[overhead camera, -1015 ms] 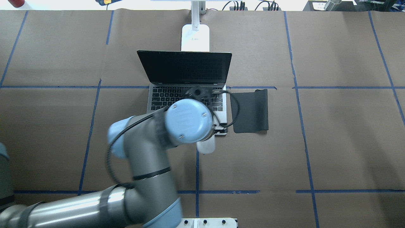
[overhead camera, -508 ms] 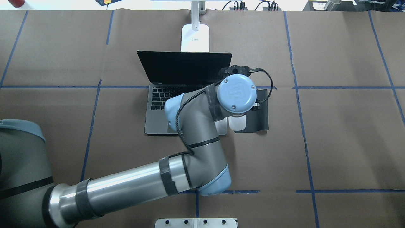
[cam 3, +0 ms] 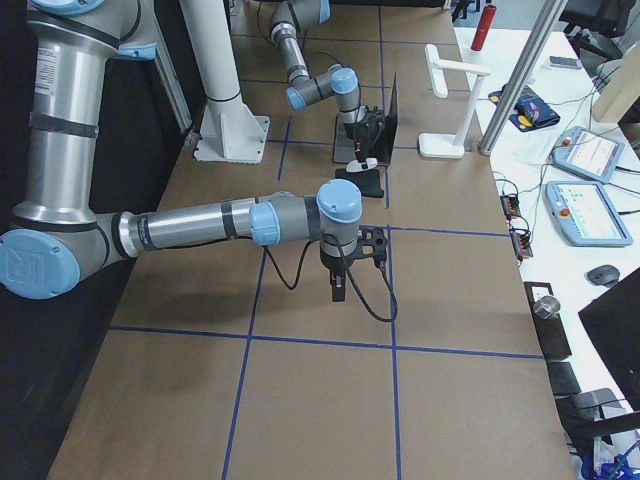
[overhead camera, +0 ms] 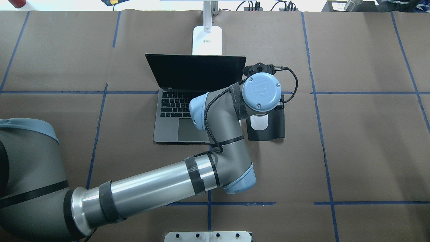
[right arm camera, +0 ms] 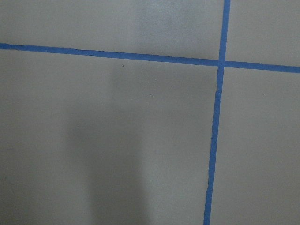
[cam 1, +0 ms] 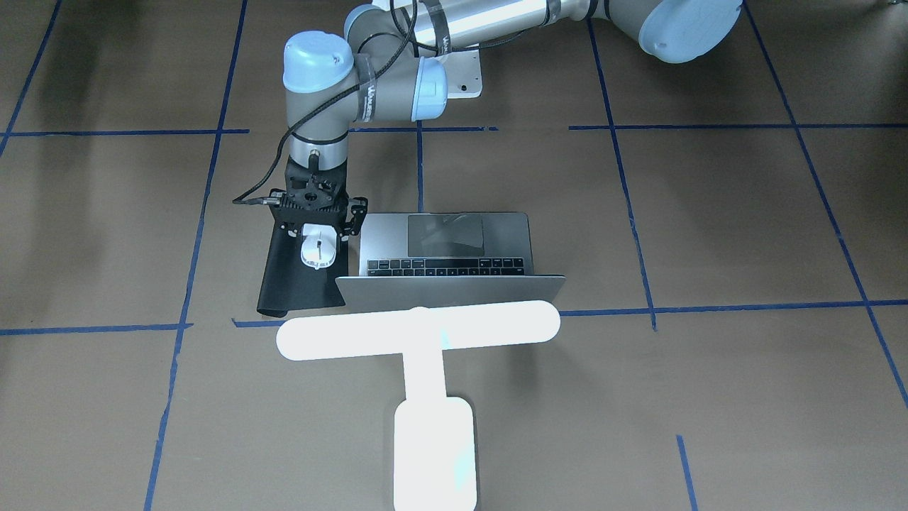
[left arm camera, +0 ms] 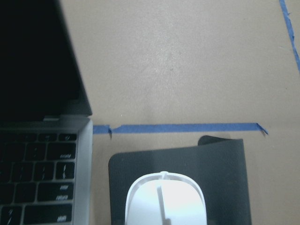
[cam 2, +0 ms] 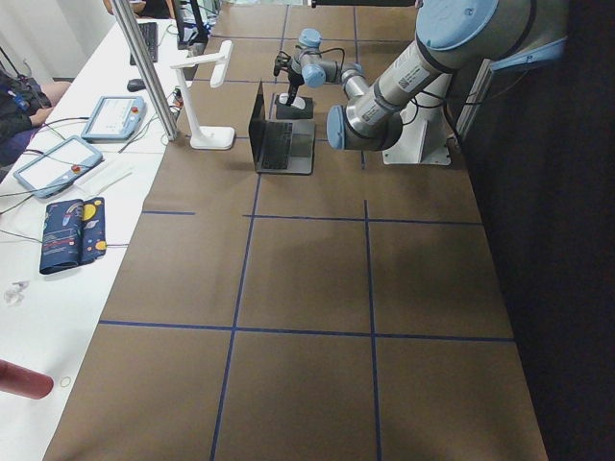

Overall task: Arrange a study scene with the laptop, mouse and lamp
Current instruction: 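Carry the white mouse with the left gripper onto the mouse pad, then release the mouse and withdraw the left gripper away from the table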

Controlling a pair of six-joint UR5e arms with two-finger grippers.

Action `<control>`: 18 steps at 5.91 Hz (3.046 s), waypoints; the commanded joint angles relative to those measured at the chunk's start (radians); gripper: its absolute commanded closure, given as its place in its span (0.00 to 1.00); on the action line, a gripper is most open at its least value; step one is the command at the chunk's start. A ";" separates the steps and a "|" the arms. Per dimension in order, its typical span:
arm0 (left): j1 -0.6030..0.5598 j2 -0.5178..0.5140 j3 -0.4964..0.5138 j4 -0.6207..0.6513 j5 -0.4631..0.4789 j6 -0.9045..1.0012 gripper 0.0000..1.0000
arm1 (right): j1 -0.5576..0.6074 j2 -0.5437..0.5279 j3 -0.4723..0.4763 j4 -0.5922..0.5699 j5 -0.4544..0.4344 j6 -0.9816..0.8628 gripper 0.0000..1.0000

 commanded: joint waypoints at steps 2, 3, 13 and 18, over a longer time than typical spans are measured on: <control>0.001 -0.035 0.031 -0.023 -0.003 -0.001 0.01 | 0.000 0.004 0.001 0.000 0.000 0.000 0.00; -0.001 -0.037 0.031 -0.023 -0.003 -0.010 0.00 | 0.000 0.004 0.003 0.000 0.002 0.000 0.00; -0.223 0.634 -0.898 0.463 -0.390 0.257 0.00 | 0.198 -0.089 -0.092 0.000 -0.004 -0.232 0.00; -0.646 1.051 -1.008 0.468 -0.616 0.782 0.00 | 0.195 -0.081 -0.098 0.006 -0.026 -0.216 0.00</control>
